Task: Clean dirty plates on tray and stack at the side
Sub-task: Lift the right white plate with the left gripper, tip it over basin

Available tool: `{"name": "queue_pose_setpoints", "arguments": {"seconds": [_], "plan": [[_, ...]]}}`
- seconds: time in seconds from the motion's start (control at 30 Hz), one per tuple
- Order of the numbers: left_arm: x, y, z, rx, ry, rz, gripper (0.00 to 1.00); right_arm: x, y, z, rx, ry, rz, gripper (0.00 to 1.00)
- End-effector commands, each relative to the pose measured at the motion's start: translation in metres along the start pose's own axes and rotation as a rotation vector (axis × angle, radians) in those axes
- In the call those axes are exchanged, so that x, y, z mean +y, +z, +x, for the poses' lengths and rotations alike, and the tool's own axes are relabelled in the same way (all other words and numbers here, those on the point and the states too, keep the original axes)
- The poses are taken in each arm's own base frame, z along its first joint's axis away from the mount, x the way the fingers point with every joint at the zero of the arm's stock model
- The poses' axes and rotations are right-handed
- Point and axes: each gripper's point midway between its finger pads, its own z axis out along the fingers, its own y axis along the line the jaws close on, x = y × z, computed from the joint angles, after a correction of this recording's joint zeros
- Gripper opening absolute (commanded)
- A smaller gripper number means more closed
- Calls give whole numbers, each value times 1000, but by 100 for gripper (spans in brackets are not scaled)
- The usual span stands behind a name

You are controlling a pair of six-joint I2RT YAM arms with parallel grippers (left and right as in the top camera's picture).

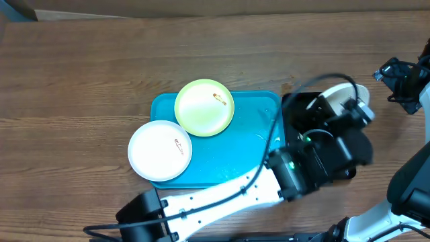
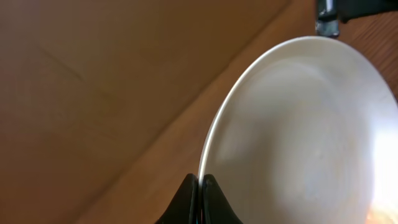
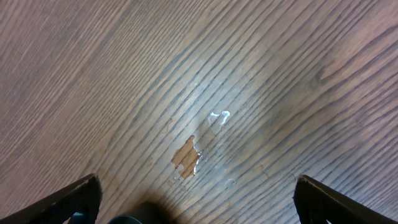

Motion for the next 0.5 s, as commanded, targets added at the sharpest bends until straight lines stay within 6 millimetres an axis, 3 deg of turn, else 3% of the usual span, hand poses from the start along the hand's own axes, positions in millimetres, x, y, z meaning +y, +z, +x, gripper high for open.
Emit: {"name": "queue_pose_setpoints", "arguments": {"seconds": [0.0, 0.2, 0.37, 0.47], "plan": [[16, -13, -18, -20, 136, -123, 4, 5, -6, -6, -21, 6, -13, 100], [31, -22, -33, -47, 150, -217, 4, 5, -6, -6, -21, 6, -13, 100], [57, -9, -22, -15, 1, -292, 4, 5, -6, -6, -21, 5, -13, 100], [59, -7, -20, -19, -65, -297, 4, 5, -6, -6, -21, 6, -13, 100]]}}
